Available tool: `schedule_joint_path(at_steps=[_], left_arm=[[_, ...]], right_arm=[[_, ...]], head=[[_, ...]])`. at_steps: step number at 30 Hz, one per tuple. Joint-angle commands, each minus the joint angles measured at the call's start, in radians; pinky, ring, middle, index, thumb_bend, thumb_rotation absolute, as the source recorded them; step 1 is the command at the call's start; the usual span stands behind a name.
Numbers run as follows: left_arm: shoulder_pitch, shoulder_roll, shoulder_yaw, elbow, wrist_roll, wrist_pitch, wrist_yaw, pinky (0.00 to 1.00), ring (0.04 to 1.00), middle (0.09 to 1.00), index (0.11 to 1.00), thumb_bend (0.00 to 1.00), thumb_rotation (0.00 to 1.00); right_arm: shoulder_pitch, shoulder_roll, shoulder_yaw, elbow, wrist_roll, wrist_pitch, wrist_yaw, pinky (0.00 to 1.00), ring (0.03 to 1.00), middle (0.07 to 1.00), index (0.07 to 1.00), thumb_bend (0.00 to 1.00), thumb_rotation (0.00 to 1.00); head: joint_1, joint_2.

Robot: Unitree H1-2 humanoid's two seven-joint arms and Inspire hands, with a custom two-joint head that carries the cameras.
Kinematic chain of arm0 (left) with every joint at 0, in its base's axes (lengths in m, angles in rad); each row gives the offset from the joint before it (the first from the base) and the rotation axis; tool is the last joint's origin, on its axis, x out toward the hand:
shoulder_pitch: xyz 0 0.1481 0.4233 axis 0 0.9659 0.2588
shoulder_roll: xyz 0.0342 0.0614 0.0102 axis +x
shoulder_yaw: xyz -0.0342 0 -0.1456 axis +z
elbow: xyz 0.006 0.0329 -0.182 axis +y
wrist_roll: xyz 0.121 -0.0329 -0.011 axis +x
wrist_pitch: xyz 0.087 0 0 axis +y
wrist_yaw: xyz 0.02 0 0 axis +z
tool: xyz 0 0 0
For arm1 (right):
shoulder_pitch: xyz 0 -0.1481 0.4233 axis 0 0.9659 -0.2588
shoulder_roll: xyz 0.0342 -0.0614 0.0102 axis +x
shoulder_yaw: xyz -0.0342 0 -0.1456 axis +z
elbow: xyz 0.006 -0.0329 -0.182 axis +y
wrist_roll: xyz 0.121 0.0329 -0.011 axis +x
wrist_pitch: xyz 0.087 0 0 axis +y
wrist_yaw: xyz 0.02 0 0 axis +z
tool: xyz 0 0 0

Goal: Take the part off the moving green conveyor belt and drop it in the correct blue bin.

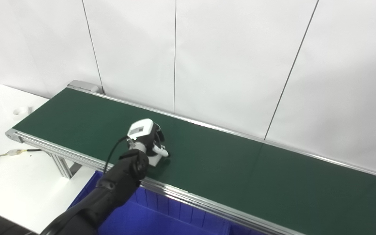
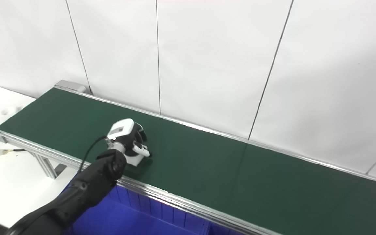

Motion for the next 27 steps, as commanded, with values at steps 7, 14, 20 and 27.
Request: schedule_joint_path(at_steps=[7,14,20,27], left_arm=[[0.049,0.020,0.105,-0.341,-0.051,-0.008,-0.025,0.30,0.438,0.507,0.478,0.50,0.00],[0.137,-0.012,0.160,-0.480,-0.185,-0.158,-0.049,0.23,0.417,0.469,0.502,0.50,0.00],[0.209,-0.041,0.183,-0.538,-0.316,-0.323,-0.083,0.30,0.406,0.504,0.493,0.50,0.00],[0.271,-0.081,0.175,-0.579,-0.422,-0.473,-0.142,0.31,0.411,0.496,0.498,0.50,0.00]], right_arm=[[-0.006,0.009,-0.010,-0.029,-0.017,-0.052,-0.009,0.70,0.757,0.776,0.849,0.60,0.49],[0.005,0.022,-0.024,-0.048,-0.036,-0.052,-0.017,0.68,0.756,0.771,0.844,0.60,0.53],[0.009,0.032,-0.031,-0.083,-0.079,-0.052,-0.034,0.67,0.731,0.757,0.818,0.60,0.51],[0.016,0.059,-0.033,-0.139,-0.096,-0.051,-0.030,0.68,0.729,0.757,0.815,0.77,0.49]], head=[[-0.059,0.029],[-0.149,0.070],[-0.285,0.150],[-0.390,0.239]])
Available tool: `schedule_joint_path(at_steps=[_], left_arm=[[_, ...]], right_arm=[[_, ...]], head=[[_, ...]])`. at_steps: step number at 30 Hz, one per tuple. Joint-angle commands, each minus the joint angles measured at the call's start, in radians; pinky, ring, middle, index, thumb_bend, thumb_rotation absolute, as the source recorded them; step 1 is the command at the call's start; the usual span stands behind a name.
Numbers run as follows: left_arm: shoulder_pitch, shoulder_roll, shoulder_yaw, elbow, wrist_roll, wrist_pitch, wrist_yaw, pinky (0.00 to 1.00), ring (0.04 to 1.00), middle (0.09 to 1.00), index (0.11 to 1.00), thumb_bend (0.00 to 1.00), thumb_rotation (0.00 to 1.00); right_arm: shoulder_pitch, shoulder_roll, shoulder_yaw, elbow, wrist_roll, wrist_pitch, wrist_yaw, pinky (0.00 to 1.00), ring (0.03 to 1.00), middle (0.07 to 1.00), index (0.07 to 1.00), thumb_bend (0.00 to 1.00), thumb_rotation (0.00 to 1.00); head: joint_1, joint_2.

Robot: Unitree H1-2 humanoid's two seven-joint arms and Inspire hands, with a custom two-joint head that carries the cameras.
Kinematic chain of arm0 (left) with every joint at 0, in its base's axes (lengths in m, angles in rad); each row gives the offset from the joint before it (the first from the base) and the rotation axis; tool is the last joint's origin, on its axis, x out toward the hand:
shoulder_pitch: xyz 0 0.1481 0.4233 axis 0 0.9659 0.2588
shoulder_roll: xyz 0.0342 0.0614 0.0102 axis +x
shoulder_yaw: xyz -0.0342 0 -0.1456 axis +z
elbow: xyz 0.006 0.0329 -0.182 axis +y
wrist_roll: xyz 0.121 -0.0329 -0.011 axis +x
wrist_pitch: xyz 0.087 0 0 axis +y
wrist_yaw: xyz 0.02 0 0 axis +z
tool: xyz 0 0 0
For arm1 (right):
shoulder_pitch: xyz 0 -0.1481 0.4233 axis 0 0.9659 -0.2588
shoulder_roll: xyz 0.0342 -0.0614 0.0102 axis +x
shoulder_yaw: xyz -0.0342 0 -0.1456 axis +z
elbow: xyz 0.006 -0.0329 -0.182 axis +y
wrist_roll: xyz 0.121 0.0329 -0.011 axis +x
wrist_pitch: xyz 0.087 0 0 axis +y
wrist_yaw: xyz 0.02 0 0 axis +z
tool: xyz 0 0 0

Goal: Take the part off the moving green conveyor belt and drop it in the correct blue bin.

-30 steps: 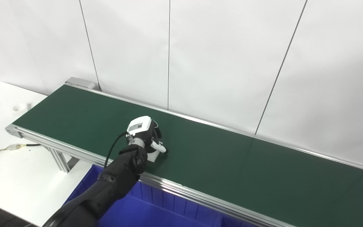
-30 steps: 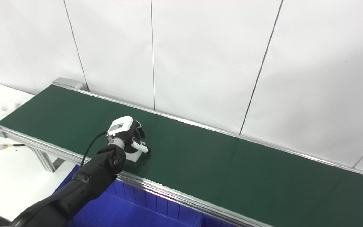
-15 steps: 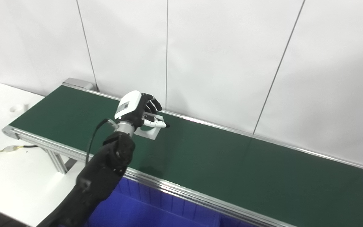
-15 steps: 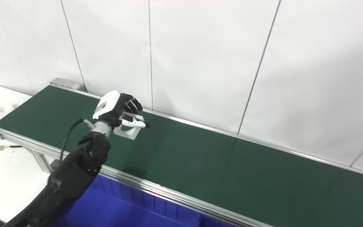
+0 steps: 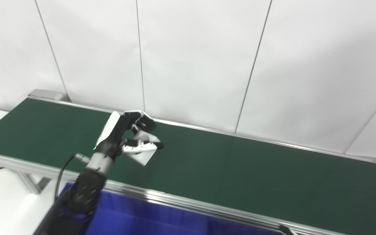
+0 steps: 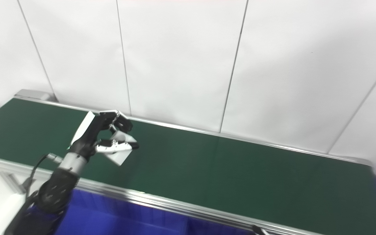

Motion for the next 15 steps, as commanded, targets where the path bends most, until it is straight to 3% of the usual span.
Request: schedule_joint_path(at_steps=[1,7,8,12,15], left_arm=[[0.002,-0.007,0.005,-0.065,-0.030,-0.051,-0.016,0.30,0.407,0.493,0.501,0.50,0.00],[0.072,-0.045,0.012,-0.130,-0.076,-0.074,-0.049,0.29,0.398,0.483,0.510,0.49,0.00],[0.084,-0.050,0.012,-0.139,-0.088,-0.072,-0.055,0.29,0.401,0.484,0.508,0.49,0.00],[0.136,-0.060,0.007,-0.172,-0.153,-0.076,-0.096,0.30,0.417,0.505,0.485,0.49,0.00],[0.169,-0.067,0.012,-0.185,-0.172,-0.083,-0.108,0.31,0.420,0.509,0.481,0.49,0.00]], right_arm=[[0.006,0.021,-0.011,-0.055,-0.014,-0.049,-0.004,0.68,0.729,0.758,0.816,0.79,0.48],[0.014,0.061,-0.017,-0.093,-0.041,-0.046,0.005,0.72,0.762,0.784,0.847,0.76,0.51],[0.015,0.066,-0.017,-0.095,-0.045,-0.044,0.007,0.74,0.771,0.792,0.856,0.75,0.52],[0.008,0.090,-0.021,-0.102,-0.054,-0.027,0.012,0.77,0.805,0.827,0.887,0.72,0.57],[0.002,0.102,-0.029,-0.111,-0.064,-0.008,0.020,0.77,0.812,0.839,0.894,0.73,0.61]], head=[[-0.032,0.024],[-0.125,0.077],[-0.125,0.077],[-0.153,0.142],[-0.153,0.160]])
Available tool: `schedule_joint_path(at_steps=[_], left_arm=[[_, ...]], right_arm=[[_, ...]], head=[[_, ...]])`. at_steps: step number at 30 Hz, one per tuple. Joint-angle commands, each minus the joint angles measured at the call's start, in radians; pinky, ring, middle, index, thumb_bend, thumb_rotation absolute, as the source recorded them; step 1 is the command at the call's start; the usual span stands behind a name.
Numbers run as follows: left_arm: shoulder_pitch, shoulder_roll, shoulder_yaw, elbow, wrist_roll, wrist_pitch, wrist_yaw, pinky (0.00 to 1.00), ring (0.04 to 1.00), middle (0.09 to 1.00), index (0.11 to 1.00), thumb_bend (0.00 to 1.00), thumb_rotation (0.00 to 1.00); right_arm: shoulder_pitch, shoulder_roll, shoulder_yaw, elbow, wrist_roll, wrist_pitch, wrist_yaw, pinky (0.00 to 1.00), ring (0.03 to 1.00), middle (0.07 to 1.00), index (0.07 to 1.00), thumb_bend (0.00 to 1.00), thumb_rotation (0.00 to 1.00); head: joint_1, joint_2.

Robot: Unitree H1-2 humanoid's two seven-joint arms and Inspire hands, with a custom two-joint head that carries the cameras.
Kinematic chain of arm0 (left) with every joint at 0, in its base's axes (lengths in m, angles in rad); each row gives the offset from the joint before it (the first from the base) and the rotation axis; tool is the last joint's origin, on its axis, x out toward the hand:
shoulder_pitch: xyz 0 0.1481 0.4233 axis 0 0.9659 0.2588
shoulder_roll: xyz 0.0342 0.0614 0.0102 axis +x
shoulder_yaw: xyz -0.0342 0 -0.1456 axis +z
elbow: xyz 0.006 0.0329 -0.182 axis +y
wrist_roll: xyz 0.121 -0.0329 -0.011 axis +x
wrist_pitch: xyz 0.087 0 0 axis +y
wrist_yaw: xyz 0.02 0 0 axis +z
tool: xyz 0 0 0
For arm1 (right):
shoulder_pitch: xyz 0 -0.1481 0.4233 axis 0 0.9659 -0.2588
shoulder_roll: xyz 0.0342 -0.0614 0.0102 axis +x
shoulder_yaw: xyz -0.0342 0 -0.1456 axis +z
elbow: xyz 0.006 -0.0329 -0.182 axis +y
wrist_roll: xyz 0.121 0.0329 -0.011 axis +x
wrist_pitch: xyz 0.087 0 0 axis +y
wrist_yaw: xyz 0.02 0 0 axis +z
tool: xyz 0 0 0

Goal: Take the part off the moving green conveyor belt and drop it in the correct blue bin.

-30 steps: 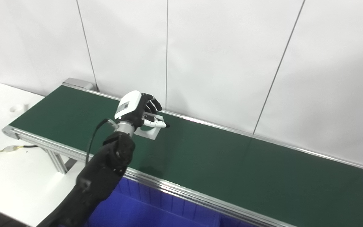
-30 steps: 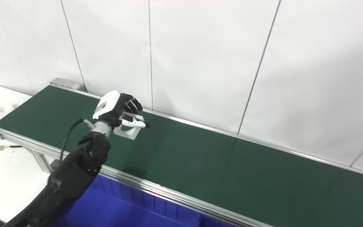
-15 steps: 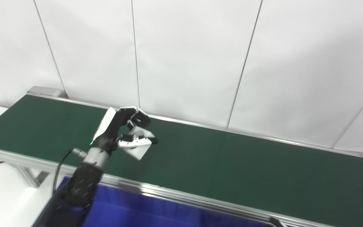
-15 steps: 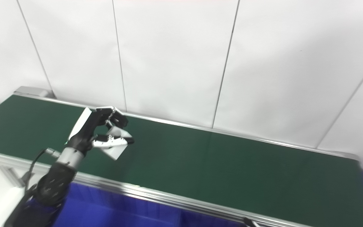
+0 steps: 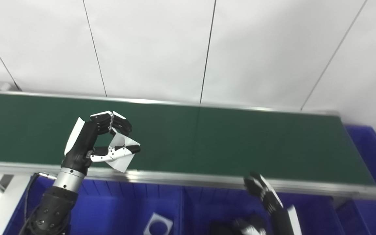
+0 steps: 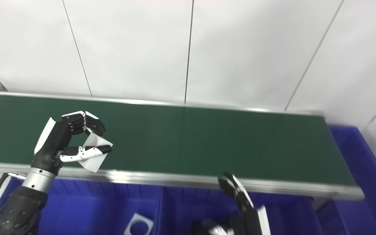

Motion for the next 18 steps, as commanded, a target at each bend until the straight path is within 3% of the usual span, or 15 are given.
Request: schedule_joint_path(at_steps=[1,8,14,18], left_arm=[[0.018,-0.007,0.015,-0.034,-0.035,-0.038,-0.005,0.31,0.420,0.509,0.481,0.49,0.00],[0.131,-0.053,0.040,0.017,-0.090,-0.093,-0.007,0.30,0.428,0.498,0.483,0.50,0.00],[0.189,-0.060,0.057,0.050,-0.117,-0.155,-0.024,0.28,0.422,0.498,0.483,0.49,0.00],[0.208,-0.058,0.063,0.124,-0.105,-0.218,-0.032,0.29,0.421,0.490,0.490,0.50,0.00]], right_arm=[[-0.014,0.011,-0.011,-0.050,-0.007,-0.003,0.005,0.77,0.813,0.841,0.894,0.73,0.62],[-0.033,0.021,-0.026,-0.054,-0.012,0.021,0.023,0.78,0.826,0.857,0.907,0.76,0.68],[-0.043,0.025,-0.039,-0.047,-0.003,0.027,0.031,0.79,0.816,0.846,0.903,0.77,0.70],[-0.049,0.024,-0.042,-0.039,-0.002,0.025,0.035,0.78,0.812,0.844,0.900,0.78,0.72]], head=[[0.000,0.024],[0.000,0.065],[0.018,0.066],[0.027,0.065]])
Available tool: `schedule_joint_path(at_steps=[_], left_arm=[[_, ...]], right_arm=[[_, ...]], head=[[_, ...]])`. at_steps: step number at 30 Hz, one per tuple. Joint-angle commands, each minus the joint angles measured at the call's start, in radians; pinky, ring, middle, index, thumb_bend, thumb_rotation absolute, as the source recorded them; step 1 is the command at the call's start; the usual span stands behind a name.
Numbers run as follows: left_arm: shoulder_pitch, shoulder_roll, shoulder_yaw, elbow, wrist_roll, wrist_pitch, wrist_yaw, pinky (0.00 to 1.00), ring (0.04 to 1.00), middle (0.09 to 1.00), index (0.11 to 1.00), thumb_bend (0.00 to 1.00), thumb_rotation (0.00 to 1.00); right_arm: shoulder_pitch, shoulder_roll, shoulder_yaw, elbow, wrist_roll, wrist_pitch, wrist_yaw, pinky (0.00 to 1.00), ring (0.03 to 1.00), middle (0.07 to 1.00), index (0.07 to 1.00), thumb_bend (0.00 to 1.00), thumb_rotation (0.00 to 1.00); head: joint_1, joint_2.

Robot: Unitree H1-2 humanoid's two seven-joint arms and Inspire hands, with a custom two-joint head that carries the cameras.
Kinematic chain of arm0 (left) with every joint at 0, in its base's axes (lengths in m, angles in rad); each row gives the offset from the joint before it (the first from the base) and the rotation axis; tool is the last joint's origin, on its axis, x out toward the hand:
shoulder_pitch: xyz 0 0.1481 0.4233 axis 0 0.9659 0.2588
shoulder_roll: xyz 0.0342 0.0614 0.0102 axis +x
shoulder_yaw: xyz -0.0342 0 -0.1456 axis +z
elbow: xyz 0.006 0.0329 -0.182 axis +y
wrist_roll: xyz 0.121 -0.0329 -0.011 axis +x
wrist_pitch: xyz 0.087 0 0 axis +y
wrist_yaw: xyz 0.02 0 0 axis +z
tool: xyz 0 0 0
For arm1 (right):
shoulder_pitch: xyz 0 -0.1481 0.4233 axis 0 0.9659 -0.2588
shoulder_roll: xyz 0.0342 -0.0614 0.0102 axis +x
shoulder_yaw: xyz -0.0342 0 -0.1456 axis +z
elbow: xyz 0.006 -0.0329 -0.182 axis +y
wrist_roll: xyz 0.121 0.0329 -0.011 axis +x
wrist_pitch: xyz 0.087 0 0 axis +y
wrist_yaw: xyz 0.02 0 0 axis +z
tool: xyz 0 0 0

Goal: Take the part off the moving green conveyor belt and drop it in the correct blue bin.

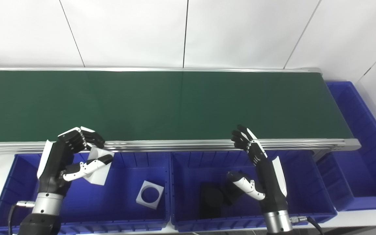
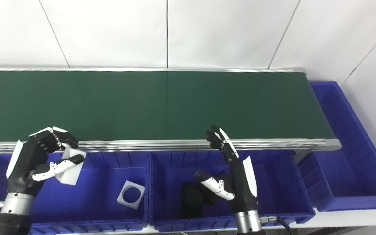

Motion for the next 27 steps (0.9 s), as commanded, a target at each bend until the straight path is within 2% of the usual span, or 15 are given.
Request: schedule_joint_path(at_steps=[1,7,9,13,14,15,16,17,18,19,20,22,25,27], left_arm=[[0.004,0.007,0.009,0.026,0.025,-0.074,0.005,0.30,0.428,0.494,0.485,0.50,0.00],[0.013,-0.022,0.037,0.155,0.168,-0.137,0.097,0.35,0.434,0.502,0.483,0.50,0.00],[-0.001,-0.036,0.043,0.217,0.212,-0.160,0.144,0.42,0.457,0.512,0.467,0.50,0.00],[-0.034,-0.061,0.050,0.326,0.261,-0.171,0.232,0.49,0.466,0.515,0.479,0.49,0.00],[-0.041,-0.060,0.048,0.352,0.261,-0.170,0.235,0.50,0.462,0.518,0.487,0.49,0.00],[-0.046,-0.059,0.046,0.368,0.260,-0.170,0.237,0.58,0.467,0.528,0.486,0.49,0.00],[-0.048,-0.055,0.042,0.380,0.260,-0.169,0.235,0.61,0.469,0.532,0.486,0.49,0.00],[-0.047,-0.052,0.040,0.386,0.262,-0.165,0.233,0.72,0.720,0.761,0.617,0.50,0.14],[-0.046,-0.050,0.037,0.390,0.264,-0.164,0.232,0.75,0.773,0.809,0.697,0.50,0.21],[-0.045,-0.048,0.034,0.392,0.268,-0.166,0.234,0.83,0.866,0.893,0.838,0.55,0.44],[-0.042,-0.045,0.030,0.389,0.271,-0.167,0.234,0.84,0.873,0.900,0.849,0.55,0.47],[-0.036,-0.039,0.020,0.380,0.272,-0.170,0.231,0.87,0.902,0.928,0.899,0.61,0.62],[-0.013,-0.019,-0.017,0.322,0.249,-0.171,0.202,0.88,0.910,0.940,0.911,0.66,0.73],[0.000,-0.009,-0.036,0.286,0.226,-0.171,0.185,0.84,0.889,0.931,0.903,0.69,0.75]], right_arm=[[-0.012,0.006,-0.005,-0.013,0.001,-0.011,0.007,0.78,0.810,0.841,0.901,0.79,0.73],[-0.016,0.003,-0.006,0.001,0.006,-0.019,0.011,0.77,0.805,0.834,0.901,0.78,0.72],[-0.017,0.004,-0.006,0.004,0.011,-0.018,0.014,0.77,0.805,0.834,0.902,0.79,0.72],[-0.018,0.009,-0.005,0.009,0.009,-0.019,0.019,0.77,0.801,0.832,0.900,0.78,0.72],[-0.017,0.012,-0.003,0.009,0.009,-0.019,0.021,0.77,0.801,0.832,0.899,0.78,0.72],[-0.017,0.013,-0.002,0.009,0.009,-0.020,0.022,0.77,0.804,0.839,0.899,0.78,0.71],[-0.015,0.014,-0.001,0.008,0.011,-0.022,0.024,0.77,0.805,0.842,0.899,0.78,0.71],[-0.014,0.014,0.000,0.008,0.013,-0.023,0.026,0.77,0.809,0.850,0.899,0.77,0.70],[-0.013,0.014,0.001,0.008,0.016,-0.025,0.027,0.77,0.809,0.851,0.899,0.77,0.69],[-0.011,0.014,0.001,0.008,0.015,-0.027,0.028,0.77,0.807,0.852,0.897,0.76,0.68],[-0.010,0.015,0.001,0.008,0.015,-0.027,0.027,0.77,0.807,0.851,0.897,0.76,0.68],[-0.008,0.015,0.002,0.006,0.017,-0.026,0.028,0.77,0.805,0.850,0.895,0.76,0.68],[-0.010,0.016,0.002,0.011,0.008,-0.028,0.025,0.76,0.801,0.848,0.893,0.76,0.68],[-0.010,0.017,0.002,0.015,0.005,-0.029,0.024,0.76,0.806,0.853,0.894,0.76,0.69]], head=[[0.006,0.000],[0.028,-0.011],[0.030,-0.013],[0.024,-0.020],[0.020,-0.022],[0.020,-0.022],[0.017,-0.022],[0.017,-0.023],[0.016,-0.022],[0.016,-0.023],[0.016,-0.024],[0.014,-0.023],[-0.001,-0.020],[-0.011,-0.020]])
